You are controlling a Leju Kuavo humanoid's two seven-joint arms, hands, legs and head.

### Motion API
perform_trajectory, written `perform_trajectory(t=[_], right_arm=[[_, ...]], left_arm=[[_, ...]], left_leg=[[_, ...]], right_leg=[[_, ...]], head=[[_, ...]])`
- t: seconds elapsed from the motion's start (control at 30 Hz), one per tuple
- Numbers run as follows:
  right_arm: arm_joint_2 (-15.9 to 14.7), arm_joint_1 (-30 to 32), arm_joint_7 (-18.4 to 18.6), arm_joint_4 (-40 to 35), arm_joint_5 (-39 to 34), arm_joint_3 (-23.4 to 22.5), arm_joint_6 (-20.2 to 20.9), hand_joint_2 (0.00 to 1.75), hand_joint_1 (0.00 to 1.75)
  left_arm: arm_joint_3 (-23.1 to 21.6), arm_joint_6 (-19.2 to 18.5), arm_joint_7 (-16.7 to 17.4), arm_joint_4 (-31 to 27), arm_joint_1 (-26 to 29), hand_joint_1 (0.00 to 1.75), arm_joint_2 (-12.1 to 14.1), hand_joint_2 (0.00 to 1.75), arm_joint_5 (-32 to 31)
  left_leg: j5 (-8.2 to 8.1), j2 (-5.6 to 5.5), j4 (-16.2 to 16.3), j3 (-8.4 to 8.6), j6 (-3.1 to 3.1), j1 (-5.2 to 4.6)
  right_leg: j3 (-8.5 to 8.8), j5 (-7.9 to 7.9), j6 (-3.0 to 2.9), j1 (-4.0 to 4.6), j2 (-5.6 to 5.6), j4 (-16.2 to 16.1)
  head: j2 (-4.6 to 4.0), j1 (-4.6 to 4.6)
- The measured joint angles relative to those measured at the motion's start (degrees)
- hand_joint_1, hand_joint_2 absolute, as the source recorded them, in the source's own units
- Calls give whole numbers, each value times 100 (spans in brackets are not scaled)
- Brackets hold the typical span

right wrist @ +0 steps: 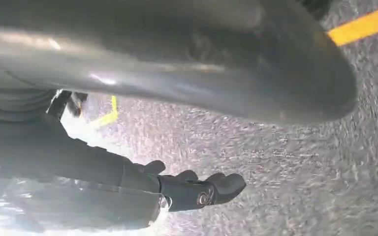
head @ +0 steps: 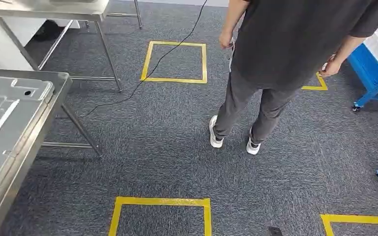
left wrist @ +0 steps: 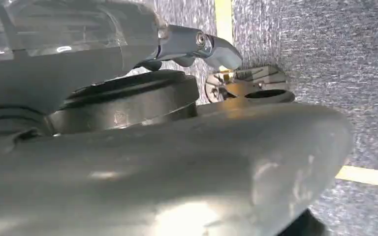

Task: Take the parts from the cabinet and place them on the table.

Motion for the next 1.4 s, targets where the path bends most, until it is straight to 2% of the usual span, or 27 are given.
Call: perform_trajectory(t=[0.07, 0.1, 0.17, 0.23, 0.27, 0.3, 0.43, 0.47, 0.5, 0.53, 0.63, 0.7, 0.77, 0.8, 0.83, 0.87, 0.9, 1.0, 1.03, 1.07, 1.1, 1.17, 1.2, 1.27, 1.33, 1.37, 1.4], right_arm=[[13, -12, 2, 0, -2, 2, 0, 0, 0], [20, 2, 2, 0, -4, 7, 0, 0, 0], [11, 59, 7, 2, -28, 9, -2, 0, 0], [-7, 65, 9, 7, -44, 9, -15, 0, 0], [-20, 51, 9, 7, -55, 11, -18, 0, 0], [-22, 39, 9, 7, -74, 11, -22, 0, 0], [-55, 61, 11, 11, -114, 11, -37, 0, 0], [-53, 68, 13, 13, -112, 11, -39, 0, 0], [-50, 82, 15, 15, -111, 9, -39, 0, 0], [-52, 50, 20, 22, -101, 9, -44, 0, 0], [-46, 14, -13, 22, -15, 11, -42, 0, 0], [-28, 25, -149, 22, 101, 46, -70, 0, 0], [-17, 44, -271, 24, 140, 101, -122, 0, 0], [-15, 35, -302, 24, 140, 111, -131, 0, 0], [-15, 35, -317, 24, 138, 122, -140, 0, 0], [-15, 7, -321, 24, 138, 140, -146, 0, 0], [-9, 0, -321, 22, 133, 153, -153, 0, 0], [2, 21, -319, 22, 129, 190, -159, 0, 0], [11, 12, -295, 22, 129, 197, -160, 0, 0], [9, -27, -238, 22, 127, 197, -168, 0, 0], [11, -45, -199, 22, 122, 201, -173, 0, 0], [22, -43, -153, 22, 107, 225, -175, 0, 0], [33, -17, -131, 22, 90, 243, -179, 0, 0], [37, 50, -98, 24, 87, 284, -188, 0, 0], [35, 60, -98, 24, 83, 293, -192, 0, 0], [26, 49, -98, 24, 83, 293, -192, 0, 0], [28, 26, -98, 22, 81, 297, -197, 0, 0]], left_arm=[[0, 4, 2, 7, 14, 0, 2, 0, 2], [0, 4, 4, 9, 20, 0, 13, 0, 2], [0, 4, 9, 9, 20, 0, 15, 0, 0], [0, 4, 26, 9, 18, 0, 15, 0, -7], [0, 4, 39, 9, 18, 0, 15, 0, -22], [0, 6, 46, 9, 16, 0, 15, 0, -35], [-7, 24, 77, 9, 16, 0, 15, 0, -57], [-7, 26, 77, 9, 15, 0, 17, 0, -59], [-13, 26, 70, 4, 8, 0, 17, 0, -59], [-20, 26, 15, -7, -21, 0, -2, 0, -48], [-17, -2, -160, -7, -36, 0, 15, 0, 164], [-13, -64, -203, -4, -40, 0, 42, 0, 352], [4, -129, -170, -4, -43, 0, 77, 0, 455], [11, -146, -107, -4, -39, 0, 94, 0, 490], [11, -153, -72, -4, -34, 0, 98, 0, 496], [11, -155, -46, -4, -27, 0, 92, 0, 498], [11, -155, -17, -4, -25, 0, 94, 0, 503], [15, -151, -11, -9, -22, 0, 90, 0, 513], [15, -124, -13, -9, -19, 0, 90, 0, 514], [15, -114, -26, -7, 1, 0, 94, 0, 514], [15, -109, -37, -4, 12, 0, 105, 0, 514], [15, -100, -53, -4, 16, 0, 111, 0, 514], [15, -81, -66, -2, 15, 0, 114, 0, 514], [15, -68, -114, -4, 9, 0, 118, 0, 514], [15, -63, -138, -7, -7, 0, 116, 0, 514], [17, -57, -142, -7, -9, 0, 109, 0, 514], [17, -50, -151, -7, -16, 0, 109, 0, 514]], left_leg=[[-52, 222, 0, 28, 19, -21], [-75, 306, 1, 48, 18, -27], [-127, 432, 0, 106, 5, -41], [-187, 534, -1, 188, -26, -46], [-203, 583, -27, 200, -46, -46], [-222, 607, -16, 210, -76, -82], [-249, 774, -148, 337, -187, -100], [-287, 675, -171, 362, -217, -88], [-323, 330, -99, 367, -228, -77], [-585, 35, 392, 110, -224, -84], [-992, -5, 1597, -605, -233, -91], [-734, 35, 1563, -728, -239, -88], [-99, -27, 781, -438, -237, -65], [240, -295, 202, -224, -243, -23], [122, -636, 175, -183, -230, 19], [115, -700, 56, -150, -225, 28], [81, -541, 30, -130, -171, -5], [69, -320, -17, -76, -86, -2], [59, -187, -48, -19, -43, -1], [30, -49, -52, 16, 3, -17], [9, 67, -52, 35, 18, -31], [-40, 274, -51, 61, 24, -49], [-66, 362, -51, 84, 22, -57], [-116, 491, -51, 146, 3, -65], [-169, 580, -53, 224, -19, -69], [-183, 610, -74, 225, -30, -72], [-202, 642, -64, 222, -65, -97]], right_leg=[[-466, -304, 27, -8, -90, 815], [-565, -304, 32, -13, -103, 979], [-397, 51, -6, -12, -125, 612], [100, 564, -94, 26, -251, -380], [221, 439, -129, 82, -453, -574], [241, 426, -162, 134, -501, -633], [262, 431, -268, 120, -306, -732], [345, 468, -303, 68, -270, -815], [381, 472, -305, 77, -237, -853], [426, 476, -338, 62, -180, -890], [476, 427, -402, 88, 26, -885], [527, 387, -393, 90, 180, -872], [591, 325, -359, 74, 326, -832], [603, 270, -322, 60, 409, -779], [584, 247, -294, 50, 445, -769], [553, 222, -258, 58, 510, -713], [508, 245, -201, 11, 596, -721], [472, 250, -134, -7, 818, -749], [428, 171, -106, 46, 336, -609], [246, -4, -70, 53, 66, -261], [7, -195, -46, 46, -54, 169], [-445, -462, -26, 25, -107, 944], [-545, -444, -19, 16, -107, 1100], [-335, -5, -58, 17, -122, 612], [199, 517, -143, 50, -284, -439], [308, 392, -172, 111, -535, -604], [324, 386, -211, 159, -578, -684]], head=[[0, 33], [2, 52], [0, 79], [0, 107], [0, 96], [0, 94], [2, 94], [0, 85], [0, 33], [0, -20], [0, -110], [0, -142], [0, -149], [0, -166], [0, -174], [0, -197], [2, -186], [0, -162], [0, -127], [0, -48], [0, -24], [0, -2], [0, 11], [0, 39], [0, 83], [0, 81], [0, 83]])
